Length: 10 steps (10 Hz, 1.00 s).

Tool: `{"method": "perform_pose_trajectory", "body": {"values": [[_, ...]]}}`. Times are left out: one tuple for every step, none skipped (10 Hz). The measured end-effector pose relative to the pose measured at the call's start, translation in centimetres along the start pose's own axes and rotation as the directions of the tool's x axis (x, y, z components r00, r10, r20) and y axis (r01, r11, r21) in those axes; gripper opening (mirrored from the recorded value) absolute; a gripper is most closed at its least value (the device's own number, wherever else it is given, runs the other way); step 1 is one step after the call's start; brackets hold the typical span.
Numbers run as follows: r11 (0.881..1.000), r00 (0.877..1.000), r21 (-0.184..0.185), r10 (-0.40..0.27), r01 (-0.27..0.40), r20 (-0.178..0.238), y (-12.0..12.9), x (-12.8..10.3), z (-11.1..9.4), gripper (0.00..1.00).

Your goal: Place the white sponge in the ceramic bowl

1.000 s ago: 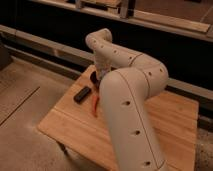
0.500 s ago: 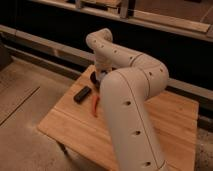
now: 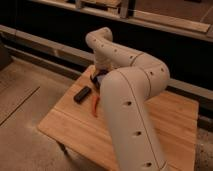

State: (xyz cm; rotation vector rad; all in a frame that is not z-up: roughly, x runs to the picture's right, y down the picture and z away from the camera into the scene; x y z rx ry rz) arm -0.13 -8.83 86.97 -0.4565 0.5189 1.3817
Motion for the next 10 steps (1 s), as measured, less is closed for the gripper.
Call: {"method": "perform_pose_trajectory", "body": {"values": [[1.000, 1.000, 0.005, -0.001, 0.001, 0.018, 0.0, -0.1, -1.0, 0.80], [1.000, 0.999, 0.009, -0.002, 0.002, 0.039, 0.0, -0.2, -2.1, 0.80], [1.000, 0.998, 0.009, 0.000, 0.000, 0.059, 0.1, -0.2, -3.1, 0.80], [1.000, 0.997, 0.008, 0.007, -0.008, 0.081, 0.3, 0.1, -4.4, 0.80], [1.000, 0.996, 0.008, 0.009, -0.009, 0.085, 0.2, 0.1, -4.6, 0.80], [1.000, 0.996, 0.008, 0.009, -0.010, 0.085, 0.2, 0.1, -4.6, 0.80], [1.000, 0.996, 0.008, 0.007, -0.008, 0.085, 0.4, 0.1, -4.6, 0.80], [1.000, 0.996, 0.008, 0.007, -0.008, 0.085, 0.3, 0.1, -4.6, 0.80], [1.000, 0.996, 0.008, 0.008, -0.009, 0.085, 0.3, 0.1, -4.6, 0.80], [1.000, 0.996, 0.008, 0.007, -0.008, 0.086, 0.4, 0.1, -4.6, 0.80]]}}
